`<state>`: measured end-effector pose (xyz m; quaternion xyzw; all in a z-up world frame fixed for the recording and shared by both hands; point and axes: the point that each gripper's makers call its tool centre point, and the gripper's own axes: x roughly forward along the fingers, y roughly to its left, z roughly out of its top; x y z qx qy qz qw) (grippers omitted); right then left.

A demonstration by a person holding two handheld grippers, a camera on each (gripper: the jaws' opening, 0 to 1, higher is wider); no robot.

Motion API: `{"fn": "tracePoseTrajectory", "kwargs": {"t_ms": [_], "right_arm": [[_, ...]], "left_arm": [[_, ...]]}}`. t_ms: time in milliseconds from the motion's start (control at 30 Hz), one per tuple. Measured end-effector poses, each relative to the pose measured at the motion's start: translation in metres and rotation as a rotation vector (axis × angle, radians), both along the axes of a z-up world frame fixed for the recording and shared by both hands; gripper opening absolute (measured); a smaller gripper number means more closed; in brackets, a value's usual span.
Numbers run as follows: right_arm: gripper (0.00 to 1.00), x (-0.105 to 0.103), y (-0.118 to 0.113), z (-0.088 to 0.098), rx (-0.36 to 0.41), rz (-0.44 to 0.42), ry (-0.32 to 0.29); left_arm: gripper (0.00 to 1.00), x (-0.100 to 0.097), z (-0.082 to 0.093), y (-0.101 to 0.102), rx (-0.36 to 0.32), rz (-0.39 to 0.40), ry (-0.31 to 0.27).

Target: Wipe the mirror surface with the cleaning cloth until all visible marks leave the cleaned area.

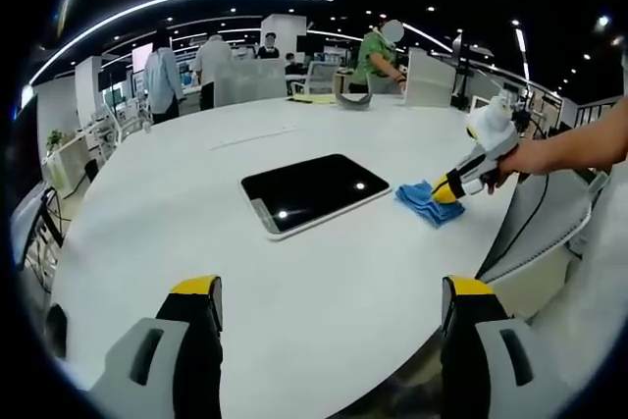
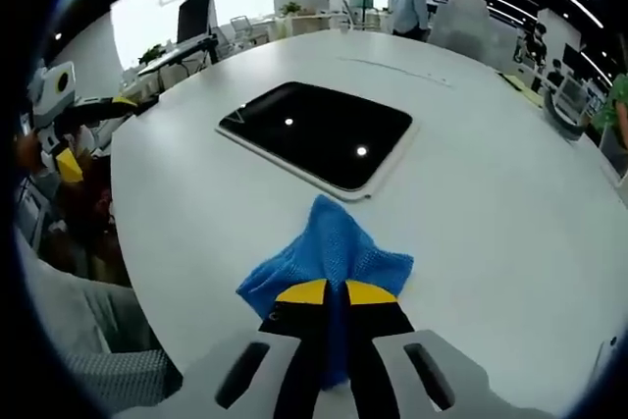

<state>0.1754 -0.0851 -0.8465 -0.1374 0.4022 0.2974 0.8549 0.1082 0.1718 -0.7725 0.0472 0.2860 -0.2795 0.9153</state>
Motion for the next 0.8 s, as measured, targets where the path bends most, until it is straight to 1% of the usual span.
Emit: {"fn": "tracePoseTrajectory", "kwargs": {"t_ms": [167,400,567,667,800], "right_arm": [[0.0,0.005,0.002,0.014,0.028,-0.014,-0.026],[0.0,0.013,0.006,0.033,0.074,-0.048,-0.058],[0.01,0.018,0.011,0.041,0.082,-0.047,-0.069],[0.01,0.024,0.016,0.049,0.084,-0.042,-0.082],[0.01,0.035,0.023,0.059,0.09,-0.037,-0.106]], "left_arm": [[0.93,-0.002,-0.001,0.004,0.001,0.012,0.002],[0.94,-0.002,0.003,0.01,-0.002,0.025,-0.008],[0.94,0.0,0.006,0.014,-0.007,0.036,-0.016],[0.94,0.001,0.007,0.014,-0.01,0.036,-0.016],[0.94,0.003,0.008,0.012,-0.01,0.029,-0.02]]}}
